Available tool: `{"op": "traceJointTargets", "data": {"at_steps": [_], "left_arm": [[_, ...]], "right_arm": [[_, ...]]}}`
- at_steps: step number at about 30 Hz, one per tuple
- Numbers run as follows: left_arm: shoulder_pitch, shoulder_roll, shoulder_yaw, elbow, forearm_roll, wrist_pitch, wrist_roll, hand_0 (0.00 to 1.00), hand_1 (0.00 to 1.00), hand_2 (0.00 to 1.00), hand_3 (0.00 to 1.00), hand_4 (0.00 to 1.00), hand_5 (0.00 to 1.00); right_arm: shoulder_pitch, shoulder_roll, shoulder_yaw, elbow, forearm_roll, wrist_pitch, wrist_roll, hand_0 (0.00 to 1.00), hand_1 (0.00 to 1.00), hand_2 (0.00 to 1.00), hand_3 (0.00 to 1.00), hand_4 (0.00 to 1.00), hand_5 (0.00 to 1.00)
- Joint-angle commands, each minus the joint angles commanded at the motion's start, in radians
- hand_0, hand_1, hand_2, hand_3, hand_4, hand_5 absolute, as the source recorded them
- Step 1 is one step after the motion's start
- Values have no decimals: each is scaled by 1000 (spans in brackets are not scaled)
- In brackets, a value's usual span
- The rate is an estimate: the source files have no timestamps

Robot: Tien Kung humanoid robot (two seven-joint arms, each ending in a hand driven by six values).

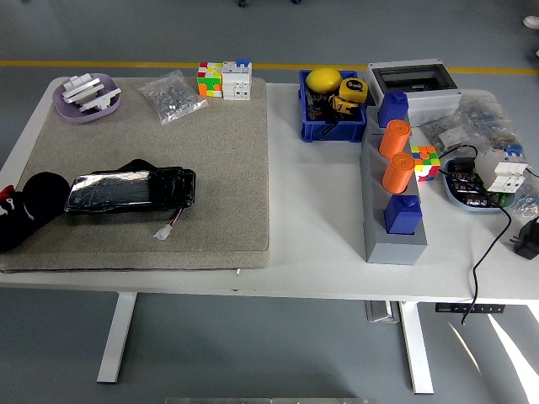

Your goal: Pick the rag up,wipe the panel,place it on the desk

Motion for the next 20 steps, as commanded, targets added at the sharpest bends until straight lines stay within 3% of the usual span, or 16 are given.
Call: {"op": "traceJointTargets", "data": {"at_steps": [8,20], "left_arm": [[19,5,-6,-4,-1,-1,3,865,886,830,791,998,483],[-2,15,22,8,-3,-2,6,864,886,828,790,998,484]], "right_arm": [[-14,3,-42,0,27,6,3,766,648,691,593,998,513],[-10,21,-43,0,27,1,-1,766,648,691,592,998,510]]}}
